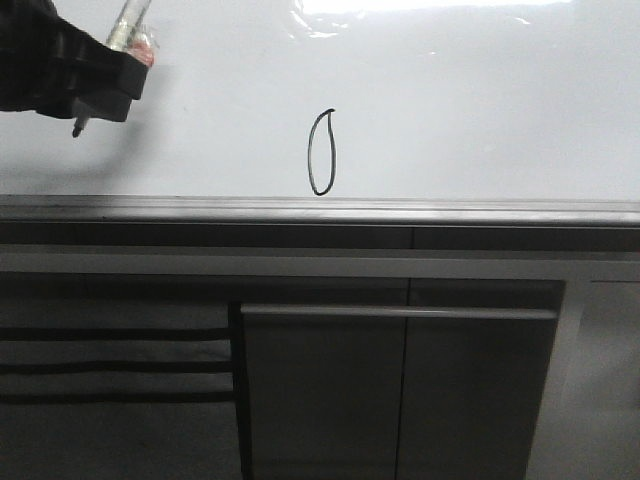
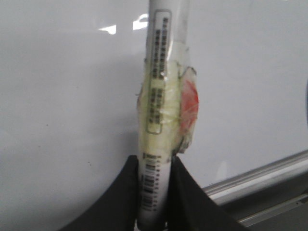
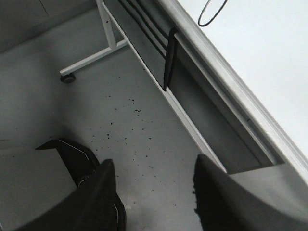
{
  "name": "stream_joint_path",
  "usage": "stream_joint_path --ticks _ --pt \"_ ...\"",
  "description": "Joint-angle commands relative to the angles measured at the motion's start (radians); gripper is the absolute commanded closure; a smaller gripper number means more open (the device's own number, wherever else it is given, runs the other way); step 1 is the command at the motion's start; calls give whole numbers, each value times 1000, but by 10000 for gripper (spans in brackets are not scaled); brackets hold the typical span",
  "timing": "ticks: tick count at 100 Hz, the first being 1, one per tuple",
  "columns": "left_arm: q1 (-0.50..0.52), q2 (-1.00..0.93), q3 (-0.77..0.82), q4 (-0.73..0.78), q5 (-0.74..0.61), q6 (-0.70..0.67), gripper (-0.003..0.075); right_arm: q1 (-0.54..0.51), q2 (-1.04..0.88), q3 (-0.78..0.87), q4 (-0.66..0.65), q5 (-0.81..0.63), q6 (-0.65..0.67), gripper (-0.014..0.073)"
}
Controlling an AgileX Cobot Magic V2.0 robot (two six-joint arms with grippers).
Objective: Write number 0 on whiteboard
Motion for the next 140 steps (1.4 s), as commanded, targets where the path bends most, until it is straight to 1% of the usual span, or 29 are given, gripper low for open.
stream_joint_path --ticks 1,16,22,31,50,56,65,71,76,80,86,88,91,96,99,101,105,108,110,112,113,115,120,124,128,129,133,136,140 --pt "27 16 -62 -45 -67 -14 710 -7 -18 -15 47 -40 2 263" --pt "67 70 -117 -53 -2 -14 704 -7 -18 -15 47 -36 2 263" --pt "80 78 -134 -53 20 -14 685 -7 -18 -15 47 -33 2 263" --pt "94 87 -153 -53 57 -14 619 -7 -18 -15 47 -33 2 263" --pt "98 89 -156 -53 60 -14 451 -7 -18 -15 47 -33 2 263" --pt "98 89 -156 -53 60 -14 432 -7 -18 -15 47 -33 2 263" --pt "98 85 -158 -53 69 -14 431 -7 -18 -15 47 -35 2 263" --pt "98 71 -164 -32 107 -10 431 -7 -20 -17 32 -30 2 263" --pt "98 50 -176 16 169 -8 431 -7 -30 -18 -14 -21 18 263" --pt "98 25 -188 60 252 -8 431 -7 -43 -18 -68 -11 54 263" --pt "98 -17 -224 132 393 -10 432 -7 -63 -28 -206 13 139 263" --pt "98 -40 -237 155 481 -10 432 -7 -74 -35 -257 20 201 263" --pt "98 -65 -256 173 572 -14 433 -7 -82 -38 -328 24 255 263" --pt "98 -111 -287 229 713 -59 437 -7 -102 -43 -464 17 416 263" --pt "98 -139 -296 258 791 -90 437 -7 -112 -43 -504 9 503 263" --pt "98 -161 -301 283 812 -111 438 -7 -121 -43 -536 4 567 265" --pt "98 -207 -303 335 842 -207 441 -7 -139 -41 -576 -1 663 291" --pt "98 -240 -296 394 849 -265 451 -7 -161 -33 -585 -12 736 331" --pt "98 -264 -286 425 847 -327 467 -7 -178 -19 -585 -24 764 390" --pt "98 -289 -279 445 842 -339 477 -7 -190 -9 -581 -35 777 425" --pt "98 -298 -275 463 839 -352 483 -7 -204 2 -580 -50 787 462" --pt "98 -325 -262 490 820 -388 503 -7 -225 16 -574 -80 798 502" --pt "98 -388 -217 535 753 -449 562 -7 -282 81 -552 -181 810 669" --pt "98 -444 -175 548 669 -474 621 -7 -324 130 -544 -279 845 656" --pt "98 -488 -109 551 573 -492 671 -7 -377 195 -543 -432 879 656" --pt "98 -506 -100 551 535 -492 689 -7 -395 206 -543 -492 890 657" --pt "98 -554 -41 543 417 -494 741 -7 -435 275 -528 -628 924 659" --pt "98 -582 -6 527 354 -497 738 -7 -463 315 -528 -733 929 659" --pt "98 -619 32 525 292 -497 741 -7 -499 366 -528 -815 929 659"
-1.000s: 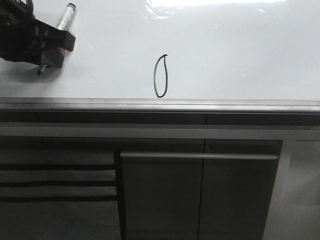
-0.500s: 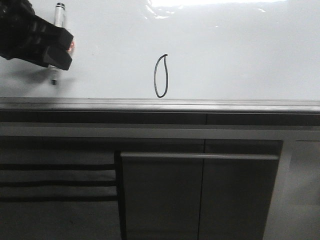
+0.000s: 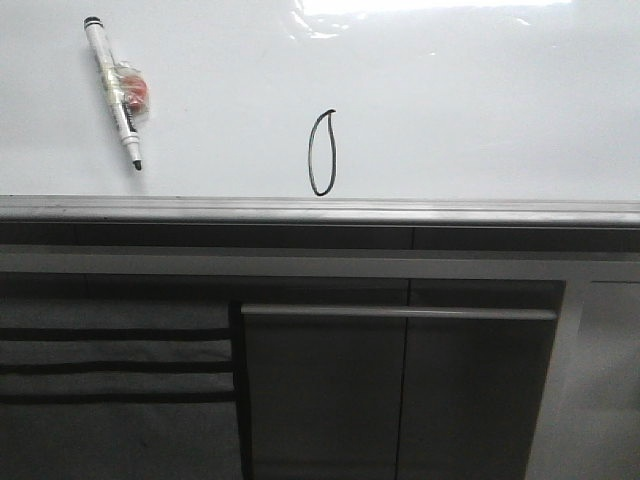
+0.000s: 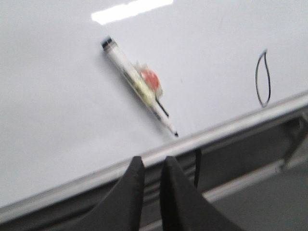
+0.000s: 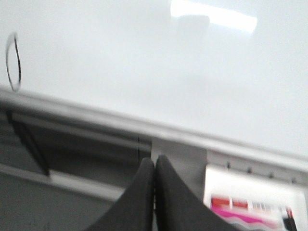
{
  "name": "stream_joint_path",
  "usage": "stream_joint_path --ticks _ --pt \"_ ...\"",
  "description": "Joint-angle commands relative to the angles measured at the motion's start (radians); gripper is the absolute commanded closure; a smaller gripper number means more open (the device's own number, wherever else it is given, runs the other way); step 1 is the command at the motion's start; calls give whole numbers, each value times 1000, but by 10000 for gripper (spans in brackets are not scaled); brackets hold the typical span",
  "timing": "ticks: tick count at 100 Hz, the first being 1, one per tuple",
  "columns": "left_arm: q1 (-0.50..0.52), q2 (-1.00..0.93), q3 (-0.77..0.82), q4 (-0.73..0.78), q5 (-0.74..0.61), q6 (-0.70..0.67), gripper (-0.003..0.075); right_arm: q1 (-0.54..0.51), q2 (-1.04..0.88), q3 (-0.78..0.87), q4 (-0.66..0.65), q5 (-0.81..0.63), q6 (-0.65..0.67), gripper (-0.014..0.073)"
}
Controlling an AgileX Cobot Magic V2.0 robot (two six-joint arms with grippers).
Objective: Write number 0 on whiteboard
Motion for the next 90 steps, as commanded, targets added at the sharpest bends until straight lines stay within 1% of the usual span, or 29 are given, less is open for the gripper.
stream_joint_path --ticks 1,6,11,29,46,54,64,78,90 --pt "1 -90 69 -12 -238 -29 741 -5 -76 82 7 -348 38 659" --pt "1 -127 109 -12 -273 -29 741 -5 -108 127 7 -418 38 659" --pt "1 -155 140 -12 -280 -29 741 -5 -131 161 7 -449 38 659" --pt "1 -184 213 -12 -280 -29 741 -5 -151 230 7 -453 38 659" --pt "1 -193 260 -12 -280 -29 741 -5 -151 253 7 -439 38 659" --pt "17 -276 303 -13 -281 -29 741 -5 -151 253 7 -437 38 659" --pt "65 -402 376 8 -281 -29 741 -5 -151 253 7 -437 38 659" --pt "151 -603 540 8 -290 -29 741 -5 -151 253 7 -437 38 659" --pt "203 -745 679 3 -351 -29 741 -5 -151 253 7 -437 38 659"
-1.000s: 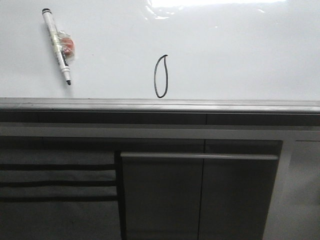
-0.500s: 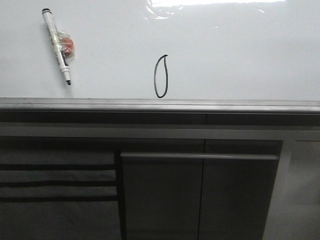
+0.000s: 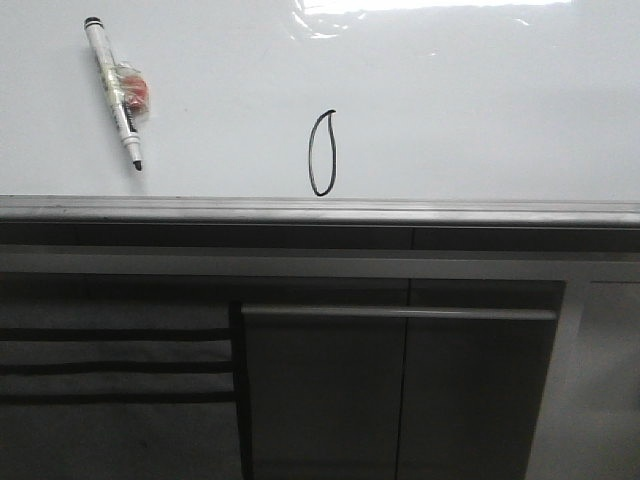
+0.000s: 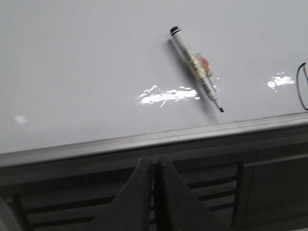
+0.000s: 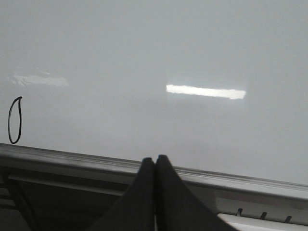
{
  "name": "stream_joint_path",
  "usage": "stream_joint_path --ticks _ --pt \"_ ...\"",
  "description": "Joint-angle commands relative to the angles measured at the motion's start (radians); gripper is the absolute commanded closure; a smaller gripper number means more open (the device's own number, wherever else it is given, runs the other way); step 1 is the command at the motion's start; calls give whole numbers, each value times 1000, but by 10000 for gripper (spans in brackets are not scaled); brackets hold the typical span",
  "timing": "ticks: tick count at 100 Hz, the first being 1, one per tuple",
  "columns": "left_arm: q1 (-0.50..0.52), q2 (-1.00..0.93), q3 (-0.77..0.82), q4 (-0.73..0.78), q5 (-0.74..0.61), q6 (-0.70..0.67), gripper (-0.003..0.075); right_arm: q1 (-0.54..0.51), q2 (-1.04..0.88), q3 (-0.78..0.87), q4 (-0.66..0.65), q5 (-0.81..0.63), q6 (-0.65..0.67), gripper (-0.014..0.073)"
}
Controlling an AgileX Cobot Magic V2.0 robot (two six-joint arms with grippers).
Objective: Write number 0 on whiteboard
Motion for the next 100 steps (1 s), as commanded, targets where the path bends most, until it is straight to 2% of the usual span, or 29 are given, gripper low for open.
stream_joint_path --ticks 1,17,22,81,100 --pt "28 -78 58 -4 -136 -9 741 -5 4 -26 -1 -80 1 659" --pt "37 -218 204 -6 -286 -9 741 -5 4 -26 -1 -80 1 659" --pt "37 -237 189 -8 -211 -9 741 -5 4 -26 -1 -80 1 659" --pt "37 -186 198 -8 -216 -9 741 -5 4 -26 -1 -82 1 659" --pt "37 -186 198 -8 -216 -9 741 -54 -166 132 15 -234 5 659"
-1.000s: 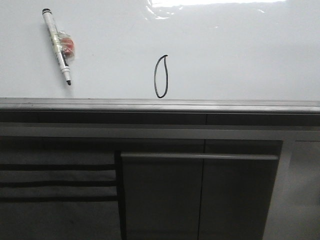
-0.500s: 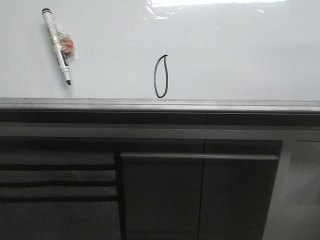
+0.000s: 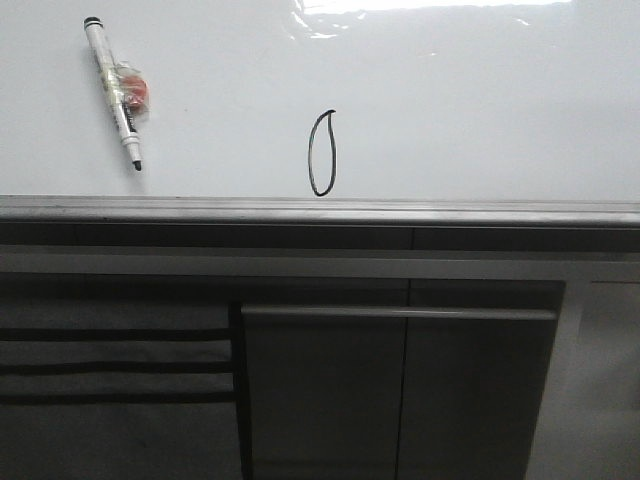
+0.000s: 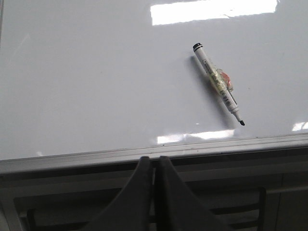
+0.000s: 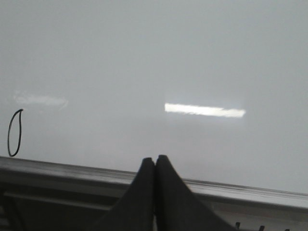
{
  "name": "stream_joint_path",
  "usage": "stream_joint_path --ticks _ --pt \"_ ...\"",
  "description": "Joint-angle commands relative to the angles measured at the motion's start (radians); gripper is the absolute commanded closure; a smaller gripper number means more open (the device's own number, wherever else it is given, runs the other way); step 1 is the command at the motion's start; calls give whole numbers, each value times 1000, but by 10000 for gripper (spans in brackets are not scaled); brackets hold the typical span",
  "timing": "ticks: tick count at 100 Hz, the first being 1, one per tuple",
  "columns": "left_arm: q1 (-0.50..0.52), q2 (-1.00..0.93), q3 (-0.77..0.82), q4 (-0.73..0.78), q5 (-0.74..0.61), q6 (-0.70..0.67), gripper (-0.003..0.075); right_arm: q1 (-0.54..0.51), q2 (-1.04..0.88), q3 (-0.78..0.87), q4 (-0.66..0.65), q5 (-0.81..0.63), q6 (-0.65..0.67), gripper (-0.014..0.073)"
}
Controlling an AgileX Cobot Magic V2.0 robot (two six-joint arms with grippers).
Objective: Write number 0 on whiteboard
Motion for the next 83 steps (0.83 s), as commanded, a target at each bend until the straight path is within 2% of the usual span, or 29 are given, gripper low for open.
stream_joint_path --ticks 1,10,30,38,45,83 --pt "3 19 24 -6 -77 -7 741 -34 -74 61 22 -154 3 659" --pt "3 19 24 -6 -77 -7 741 -67 -169 171 120 -242 3 659" --pt "3 19 24 -6 -77 -7 741 -84 -324 340 124 -292 1 659" --pt "3 19 24 -6 -77 -7 741 -84 -361 393 124 -353 1 659" --pt "3 19 24 -6 -77 -7 741 -82 -359 384 124 -305 1 659" --pt "3 21 24 -6 -77 -7 741 -82 -359 386 124 -298 1 659"
